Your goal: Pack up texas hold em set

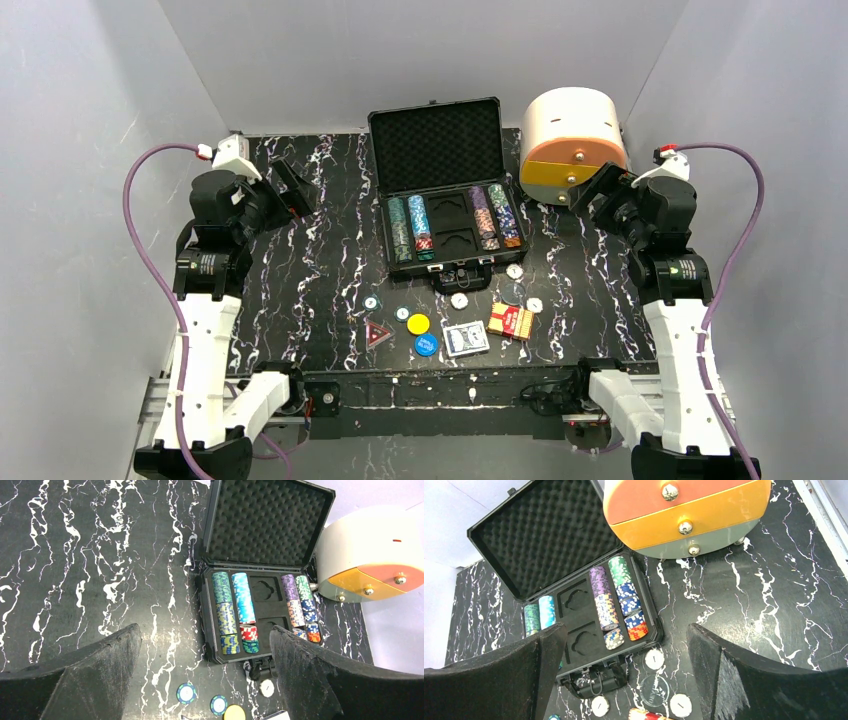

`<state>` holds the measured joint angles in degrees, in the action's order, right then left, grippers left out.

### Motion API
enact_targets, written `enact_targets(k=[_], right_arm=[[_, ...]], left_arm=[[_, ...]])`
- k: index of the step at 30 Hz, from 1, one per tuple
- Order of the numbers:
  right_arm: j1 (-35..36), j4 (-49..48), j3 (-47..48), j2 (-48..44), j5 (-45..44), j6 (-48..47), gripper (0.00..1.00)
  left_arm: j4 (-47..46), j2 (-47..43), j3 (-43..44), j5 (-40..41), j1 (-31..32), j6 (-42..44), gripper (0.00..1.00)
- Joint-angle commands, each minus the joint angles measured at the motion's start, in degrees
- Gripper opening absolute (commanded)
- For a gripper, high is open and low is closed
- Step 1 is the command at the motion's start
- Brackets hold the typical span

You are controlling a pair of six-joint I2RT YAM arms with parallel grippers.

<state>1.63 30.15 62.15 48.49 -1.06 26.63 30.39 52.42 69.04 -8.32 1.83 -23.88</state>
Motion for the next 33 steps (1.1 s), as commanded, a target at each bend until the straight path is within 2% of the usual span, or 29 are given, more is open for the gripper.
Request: enact_targets(k=[1, 14, 17, 21, 23, 29, 33], right_arm=[[0.0, -0.4, 1.6, -0.3, 0.7, 0.3, 0.98], [0.0, -1.0, 0.6, -0.5, 0.7, -0.1, 0.98], [0.0, -0.4, 0.7, 0.2, 5.7, -0.7, 0.98], [0.1, 1.2, -0.9, 2.5, 20.8, 1.1, 0.95], [0.7, 3.4, -2.9, 3.6, 27.1, 2.3, 0.91], [5.5, 11.5, -6.7, 1.3, 24.5, 3.6, 0.88], [15.4, 13.3, -11.6, 0.9, 17.1, 8.2, 0.82]], left_arm=[[0.4, 0.1, -0.1, -1.0, 0.1, -0.3, 0.98], [-0.7, -0.2, -1.0, -3.0, 0.1, -0.6, 0.98], [-2.0, 0.0, -2.0, -8.8, 0.1, -0.1, 0.98], [-9.5, -0.6, -7.9, -20.9, 0.7, -4.2, 0.98], [-12.5, -1.6, -11.9, -22.9, 1.8, -6.6, 0.98], [-17.9, -4.4, -21.7, -20.4, 7.7, -11.1, 0.98], [-18.0, -2.6, -26.1, -11.8, 14.8, -12.6, 0.96]])
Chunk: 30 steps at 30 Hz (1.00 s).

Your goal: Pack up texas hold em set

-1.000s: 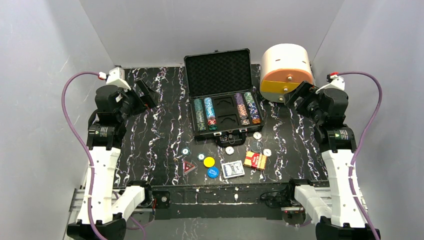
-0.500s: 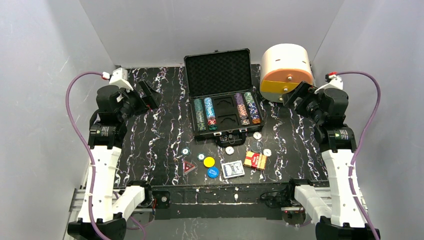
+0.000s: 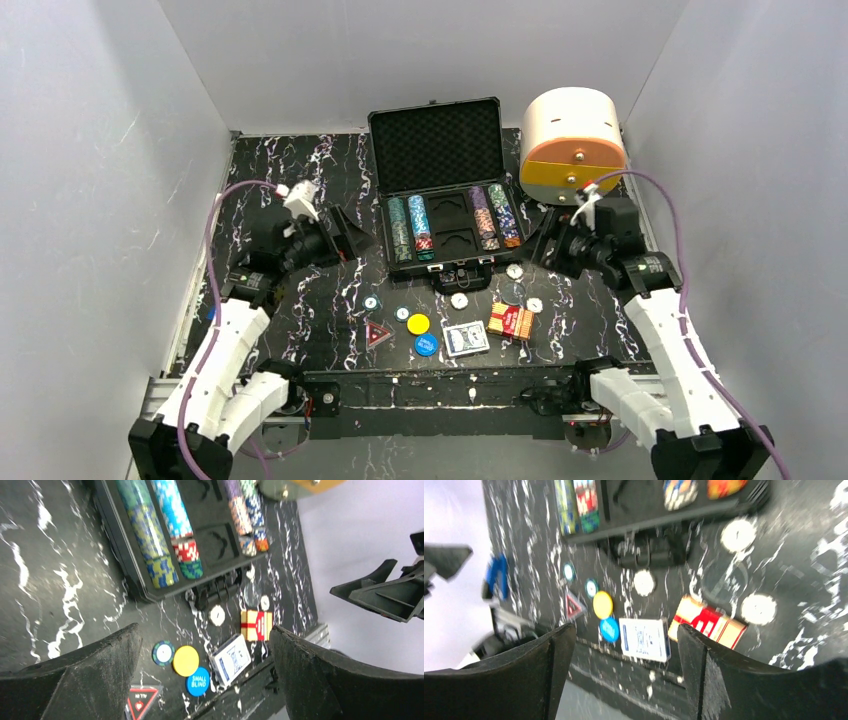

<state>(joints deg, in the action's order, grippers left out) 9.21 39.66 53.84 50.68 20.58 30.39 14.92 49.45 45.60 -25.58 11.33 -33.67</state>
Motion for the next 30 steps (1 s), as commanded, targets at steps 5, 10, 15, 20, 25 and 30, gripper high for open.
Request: enact_targets(k=[5, 10, 15, 20, 25, 30], right_arm=[[27.0, 2.7, -5.4, 4.5, -19.1, 12.1, 0.75], [39.1, 3.3, -1.7, 15.6, -33.6, 15.9, 0.75], [41.3, -1.6, -0.3, 22.0, -34.4, 16.3, 0.73], [43.3, -5.1, -0.3, 26.9, -29.5, 15.3, 0.68], [47.1, -4.5, -0.6, 30.9, -31.0, 17.7, 0.76], [47.3, -4.9, 1.1, 32.6, -31.7, 17.1, 0.77]], left_arm=[[-1.0, 3.4, -3.5, 11.9, 8.3, -2.6, 0.94], [1.2, 3.0, -2.8, 16.4, 8.4, -1.3, 0.95], [7.6, 2.6, -0.7, 23.5, 8.4, 0.9, 0.98], [12.7, 2.7, 0.6, 32.7, 8.3, 0.5, 0.98], [12.8, 3.0, 0.6, 34.0, 8.4, 0.2, 0.98], [12.4, 3.7, 0.5, 32.4, 8.3, 0.7, 0.98]])
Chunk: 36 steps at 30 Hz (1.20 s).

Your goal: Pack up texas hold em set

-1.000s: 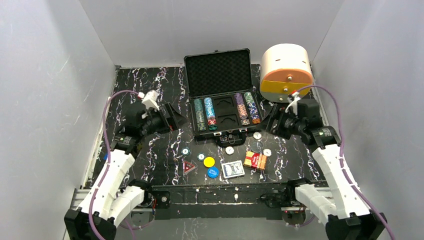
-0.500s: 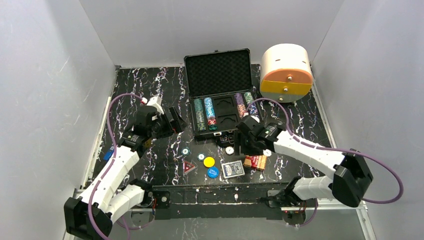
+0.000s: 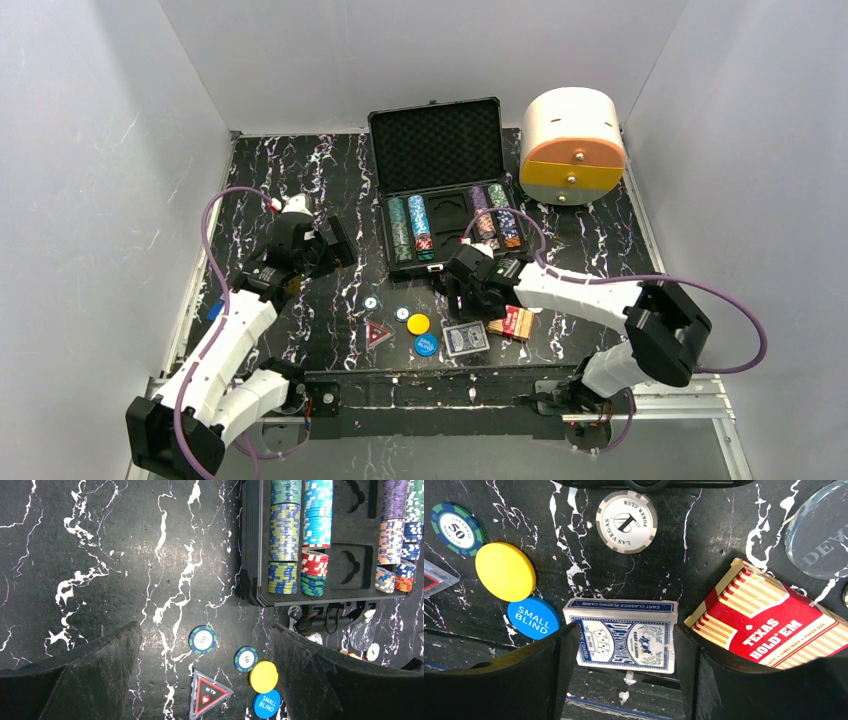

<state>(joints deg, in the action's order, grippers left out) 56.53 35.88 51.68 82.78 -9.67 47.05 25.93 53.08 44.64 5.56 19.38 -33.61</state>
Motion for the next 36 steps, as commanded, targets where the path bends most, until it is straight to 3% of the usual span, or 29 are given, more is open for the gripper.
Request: enact_targets(k=[1, 4, 8, 13, 19, 36], right_arm=[[0.3, -2.6, 4.3, 1.0, -0.4, -0.8, 0.77], [4.6, -4.4, 9.7, 5.9, -0.6, -3.4, 0.79], [9.5, -0.7, 19.2, 15.8, -1.9, -6.3, 0.80], [11.5, -0.5, 23.4, 21.6, -0.1, -8.6, 0.82], [12.1, 2.2, 24.8, 23.7, -3.3, -8.7, 0.89], [12.0, 0.3, 25.1, 27.5, -3.4, -7.7, 0.71]], left_arm=[[1.2, 0.0, 1.2, 1.3, 0.3, 0.6, 0.98], [1.3, -1.0, 1.0, 3.3, 0.3, 0.2, 0.98], [6.1, -3.6, 2.5, 13.0, 0.3, -3.9, 0.98], [12.6, -6.3, 5.5, 22.6, 0.3, -6.6, 0.98], [13.8, -9.5, 6.3, 25.4, 0.3, -6.7, 0.98], [13.9, -8.8, 6.0, 24.8, 0.3, -7.4, 0.98]])
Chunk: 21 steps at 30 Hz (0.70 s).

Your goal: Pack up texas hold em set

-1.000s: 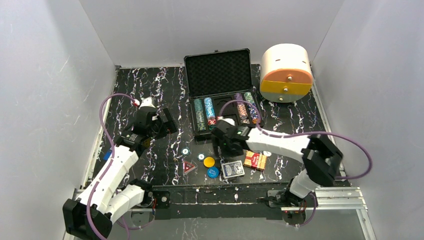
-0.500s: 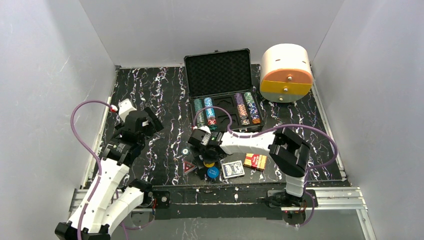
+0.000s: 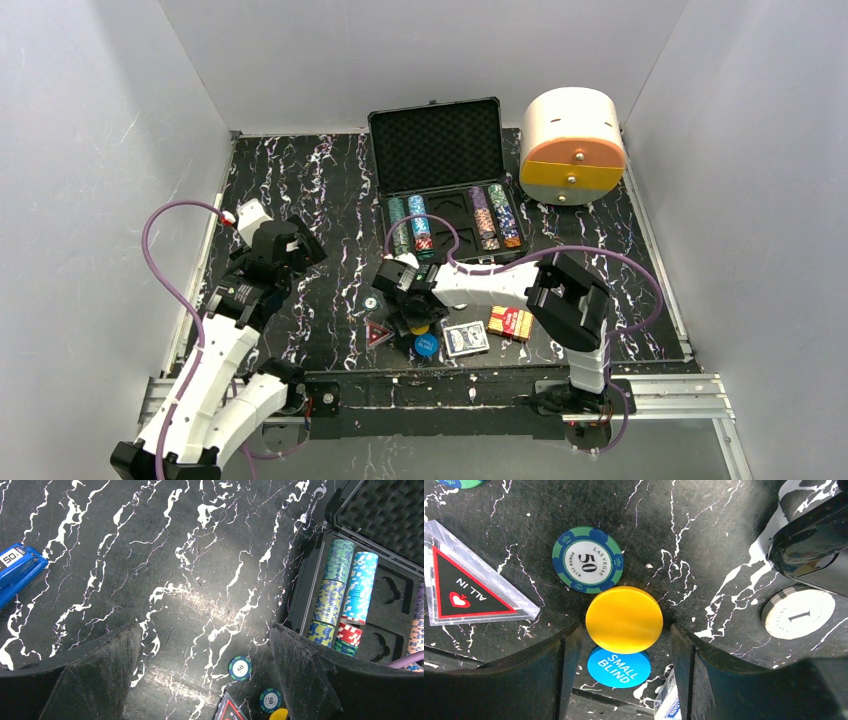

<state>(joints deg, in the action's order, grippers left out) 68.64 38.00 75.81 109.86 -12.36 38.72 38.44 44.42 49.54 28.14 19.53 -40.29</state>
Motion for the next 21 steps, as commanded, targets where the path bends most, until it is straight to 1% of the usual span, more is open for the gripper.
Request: enact_targets(k=[1, 6, 8, 15, 18, 21], right_arm=[[-0.4, -2.2, 0.7, 0.5, -0.7, 0.8, 0.70], [-0.8, -2.6, -0.2, 0.5, -1.6, 1.7, 0.52], [-0.8, -2.4, -0.4, -0.7, -2.8, 1.9, 0.47], [-1.4, -0.7, 1.1, -10.4, -7.8, 1.2, 0.46], [-4.6, -0.9, 1.8, -15.6, -7.8, 0.4, 0.46], [-9.8, -3.0, 1.5, -19.1, -7.2, -1.7, 0.47]], left_arm=[[1.4, -0.1, 1.1, 2.3, 0.2, -0.9, 0.98], [1.4, -0.1, 1.1, 1.7, 0.1, -1.0, 0.98], [1.3, -0.1, 1.1, 1.3, 0.1, -1.1, 0.98], [0.1, 0.2, 0.8, -1.8, 0.1, -0.5, 0.98], [-0.5, 0.3, 0.9, -3.1, 0.1, 0.5, 0.98], [-1.3, 0.6, 1.0, -4.7, 0.1, 1.4, 0.98]])
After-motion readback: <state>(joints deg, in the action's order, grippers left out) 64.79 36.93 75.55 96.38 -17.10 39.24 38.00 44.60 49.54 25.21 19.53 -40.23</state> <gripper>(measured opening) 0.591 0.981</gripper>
